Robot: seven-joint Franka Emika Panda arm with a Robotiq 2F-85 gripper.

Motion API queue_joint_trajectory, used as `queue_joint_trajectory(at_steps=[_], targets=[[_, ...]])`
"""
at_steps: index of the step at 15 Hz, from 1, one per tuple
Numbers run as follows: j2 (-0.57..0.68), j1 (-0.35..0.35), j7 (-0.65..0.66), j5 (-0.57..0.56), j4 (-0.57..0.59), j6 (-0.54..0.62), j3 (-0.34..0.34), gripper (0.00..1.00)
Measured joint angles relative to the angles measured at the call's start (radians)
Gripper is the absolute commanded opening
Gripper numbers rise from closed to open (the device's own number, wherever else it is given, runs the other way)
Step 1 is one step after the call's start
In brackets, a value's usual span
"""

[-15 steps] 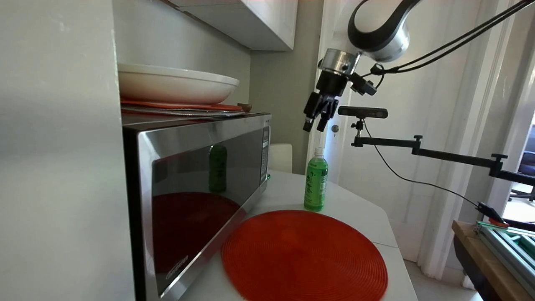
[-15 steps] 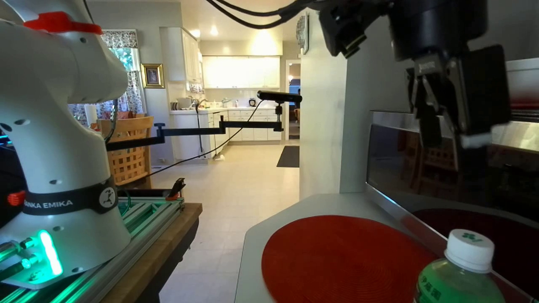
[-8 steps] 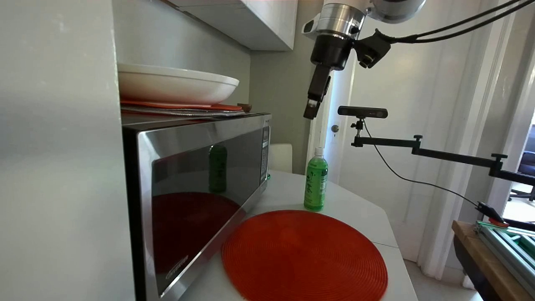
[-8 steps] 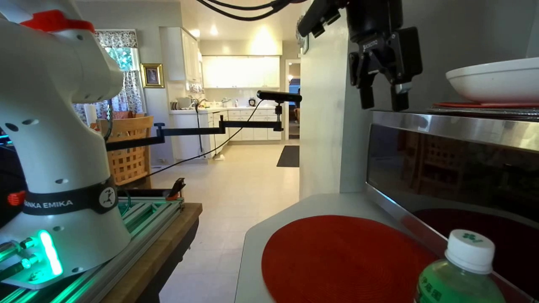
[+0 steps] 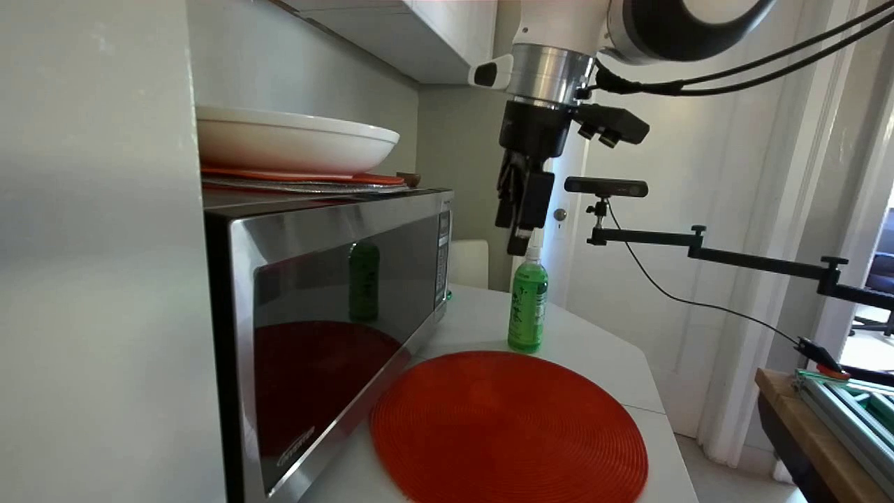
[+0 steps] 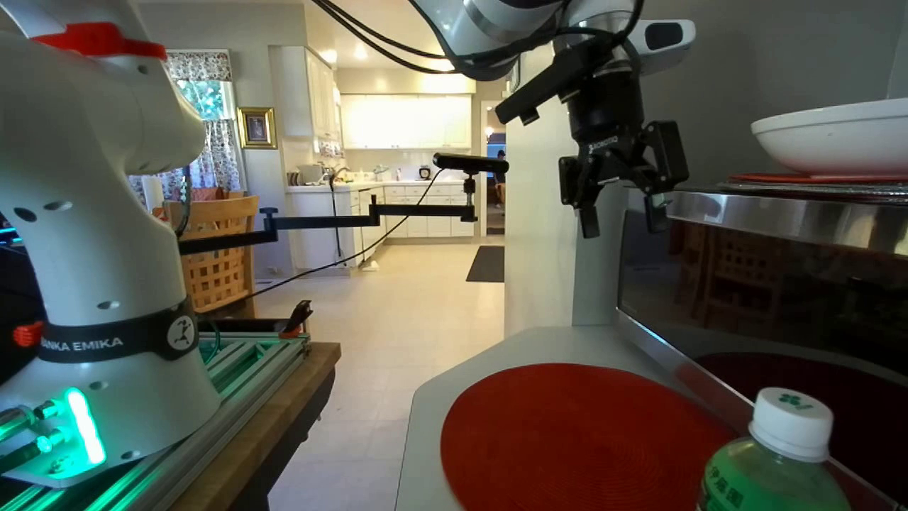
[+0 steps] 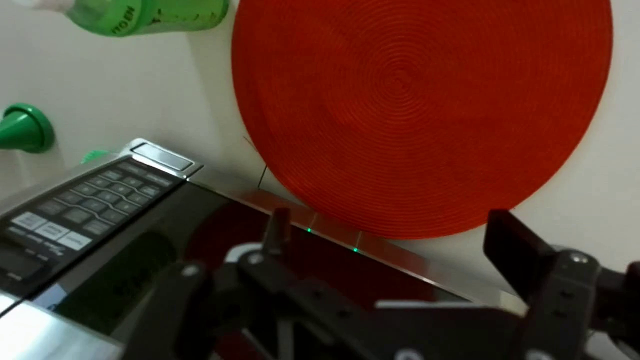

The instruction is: Put the bottle on the countertop

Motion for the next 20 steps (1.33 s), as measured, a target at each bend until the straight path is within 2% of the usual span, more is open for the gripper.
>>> queue_joint_trajectory(at_steps=[4,9,17,20], targets=[[0.065,0.003,-0.005,-0.067,0.002,0.05,0.002,1.0],[0.146,0.006,-0.071,0.053,0.043,-0.017,0.004,1.0],[0.175,0.006,-0.071,0.062,0.072,-0.042,0.004,1.0],[0.23,0.009,-0.072,0.053,0.072,-0.027,0.004,1.0]])
